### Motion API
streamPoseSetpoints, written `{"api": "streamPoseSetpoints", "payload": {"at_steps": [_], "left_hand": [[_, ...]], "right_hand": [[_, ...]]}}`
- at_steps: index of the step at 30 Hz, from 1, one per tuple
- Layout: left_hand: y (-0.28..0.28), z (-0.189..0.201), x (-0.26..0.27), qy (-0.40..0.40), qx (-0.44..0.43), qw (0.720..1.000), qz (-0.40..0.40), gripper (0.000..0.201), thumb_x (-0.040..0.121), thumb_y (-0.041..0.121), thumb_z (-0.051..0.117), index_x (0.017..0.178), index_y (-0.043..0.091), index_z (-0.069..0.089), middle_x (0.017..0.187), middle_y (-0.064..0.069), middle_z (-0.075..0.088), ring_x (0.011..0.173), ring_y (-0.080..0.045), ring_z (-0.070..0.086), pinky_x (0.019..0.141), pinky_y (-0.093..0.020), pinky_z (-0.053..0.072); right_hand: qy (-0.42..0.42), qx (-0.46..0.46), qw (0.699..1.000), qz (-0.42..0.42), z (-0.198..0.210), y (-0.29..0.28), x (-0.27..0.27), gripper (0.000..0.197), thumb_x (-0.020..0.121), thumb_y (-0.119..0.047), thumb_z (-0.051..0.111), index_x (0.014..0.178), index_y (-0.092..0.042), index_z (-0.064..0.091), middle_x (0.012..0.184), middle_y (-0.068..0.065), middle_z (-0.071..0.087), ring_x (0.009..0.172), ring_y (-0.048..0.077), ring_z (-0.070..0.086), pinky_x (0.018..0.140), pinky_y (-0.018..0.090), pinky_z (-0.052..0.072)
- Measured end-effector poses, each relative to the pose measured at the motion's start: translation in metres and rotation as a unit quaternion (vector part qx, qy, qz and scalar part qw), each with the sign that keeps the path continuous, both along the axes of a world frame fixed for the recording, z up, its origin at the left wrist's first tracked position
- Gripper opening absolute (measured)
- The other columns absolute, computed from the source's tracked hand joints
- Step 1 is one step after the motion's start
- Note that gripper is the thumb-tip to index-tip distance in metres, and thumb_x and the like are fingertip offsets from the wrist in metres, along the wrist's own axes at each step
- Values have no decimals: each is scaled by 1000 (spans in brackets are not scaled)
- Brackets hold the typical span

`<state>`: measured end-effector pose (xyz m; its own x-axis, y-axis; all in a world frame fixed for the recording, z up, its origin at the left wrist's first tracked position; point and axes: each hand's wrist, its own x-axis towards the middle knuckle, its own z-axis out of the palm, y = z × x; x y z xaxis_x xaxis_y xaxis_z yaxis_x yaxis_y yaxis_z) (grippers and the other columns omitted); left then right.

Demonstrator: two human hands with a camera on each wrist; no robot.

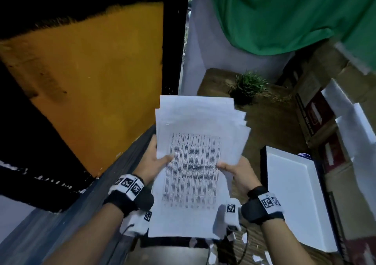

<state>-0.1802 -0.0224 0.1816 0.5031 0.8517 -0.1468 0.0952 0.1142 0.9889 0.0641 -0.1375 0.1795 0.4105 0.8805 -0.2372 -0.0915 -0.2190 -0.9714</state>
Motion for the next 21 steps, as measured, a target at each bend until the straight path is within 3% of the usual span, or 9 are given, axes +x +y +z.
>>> {"api": "streamPoseSetpoints", "payload": {"at_steps": [3, 5, 7, 9, 10, 12, 14, 16, 21], "left_hand": [[-6, 2, 15, 88, 31, 996, -12, 65, 91, 5, 53, 143, 36, 27, 147, -1, 47, 137, -20, 43, 113, -52, 35], [-15, 13, 28, 119, 57, 991, 21, 64, 95, 5, 48, 149, 25, 21, 148, -2, 41, 139, -19, 37, 112, -26, 19], [-23, 19, 34, 126, 83, 984, 91, 58, 96, 9, 49, 148, 0, 24, 135, -2, 44, 127, -14, 41, 99, -10, 23], [-26, 15, 38, 112, 95, 977, 157, 39, 95, 16, 54, 117, -16, 52, 110, -24, 64, 100, -31, 63, 85, -32, 48], [-26, 12, 39, 103, 88, 977, 166, 34, 94, 21, 55, 90, -12, 59, 81, -30, 63, 71, -37, 62, 65, -39, 50], [-24, -3, 38, 108, 65, 981, 151, 37, 93, 28, 56, 65, 4, 49, 55, -15, 43, 48, -25, 44, 50, -31, 40], [-26, -15, 36, 113, 53, 985, 117, 32, 86, 33, 61, 99, 3, 61, 86, -16, 64, 73, -27, 62, 69, -36, 53], [-27, -24, 34, 121, 55, 986, 100, 57, 82, 29, 64, 132, 8, 46, 126, -15, 58, 110, -26, 60, 96, -39, 51], [-24, -31, 36, 82, 48, 993, 76, 39, 86, 0, 56, 117, 17, 43, 95, 14, 53, 84, 9, 51, 75, -14, 41]], "right_hand": [[-101, -46, 993, -28, -4, 15, -10, 30, 77, 1, 73, 105, -6, 64, 100, 7, 71, 80, 6, 70, 72, 20, 54], [-151, -25, 985, -82, -1, 21, -19, 30, 79, -4, 73, 108, -7, 65, 103, 5, 71, 88, 14, 68, 78, 21, 53], [-150, 34, 978, -139, 0, 17, -29, 28, 83, -5, 69, 110, -7, 65, 99, -2, 69, 82, 5, 65, 75, 7, 49], [-150, 82, 968, -184, -1, 12, -35, 26, 84, -3, 68, 110, -3, 65, 101, -3, 67, 82, 2, 65, 75, -1, 45], [-141, 95, 964, -202, 1, 9, -38, 27, 83, -1, 68, 110, 0, 65, 103, -1, 66, 85, -1, 65, 77, 0, 45], [-94, 94, 966, -223, -5, 1, -39, 26, 81, 2, 68, 107, -1, 63, 99, 0, 67, 76, -9, 65, 81, 7, 50], [-78, 70, 973, -204, -15, -11, -36, 28, 81, 6, 67, 103, -9, 60, 95, -4, 66, 75, -13, 65, 77, 12, 54], [-86, 48, 981, -169, -27, -19, -32, 37, 78, 10, 65, 110, -6, 58, 100, 4, 68, 82, -7, 67, 72, 13, 53], [-115, -16, 979, -166, -41, -18, -27, 29, 77, 13, 56, 100, -4, 58, 93, 12, 67, 76, 12, 65, 74, 33, 53]]}}
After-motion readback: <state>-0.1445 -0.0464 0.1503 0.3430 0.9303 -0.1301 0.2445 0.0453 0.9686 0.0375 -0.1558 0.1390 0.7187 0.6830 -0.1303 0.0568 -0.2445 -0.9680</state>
